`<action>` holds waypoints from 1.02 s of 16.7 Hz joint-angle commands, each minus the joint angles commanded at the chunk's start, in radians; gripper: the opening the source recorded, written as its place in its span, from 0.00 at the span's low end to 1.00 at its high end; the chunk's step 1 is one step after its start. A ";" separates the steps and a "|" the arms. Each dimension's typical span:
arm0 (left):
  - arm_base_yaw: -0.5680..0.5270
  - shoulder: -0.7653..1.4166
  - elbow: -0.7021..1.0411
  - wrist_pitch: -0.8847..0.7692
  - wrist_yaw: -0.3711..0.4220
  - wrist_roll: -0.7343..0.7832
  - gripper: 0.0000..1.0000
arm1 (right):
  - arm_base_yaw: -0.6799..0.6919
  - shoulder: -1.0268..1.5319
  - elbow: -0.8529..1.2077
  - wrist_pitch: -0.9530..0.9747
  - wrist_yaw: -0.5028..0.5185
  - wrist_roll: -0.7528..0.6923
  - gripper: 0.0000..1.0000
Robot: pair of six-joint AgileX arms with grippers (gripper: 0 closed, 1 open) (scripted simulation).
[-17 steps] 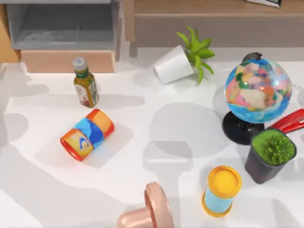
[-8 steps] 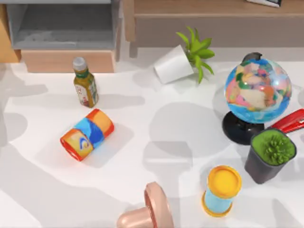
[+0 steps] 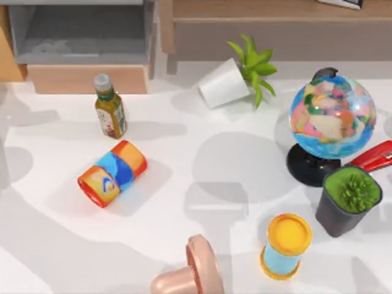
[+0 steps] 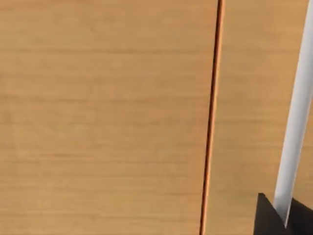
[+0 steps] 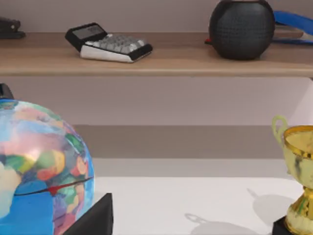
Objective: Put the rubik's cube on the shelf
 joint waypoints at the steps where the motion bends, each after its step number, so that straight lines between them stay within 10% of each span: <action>1: 0.008 -0.010 -0.022 0.011 0.003 -0.001 0.00 | 0.000 0.000 0.000 0.000 0.000 0.000 1.00; 17: 0.090 -0.144 -0.330 0.173 0.091 0.004 0.00 | 0.000 0.000 0.000 0.000 0.000 0.000 1.00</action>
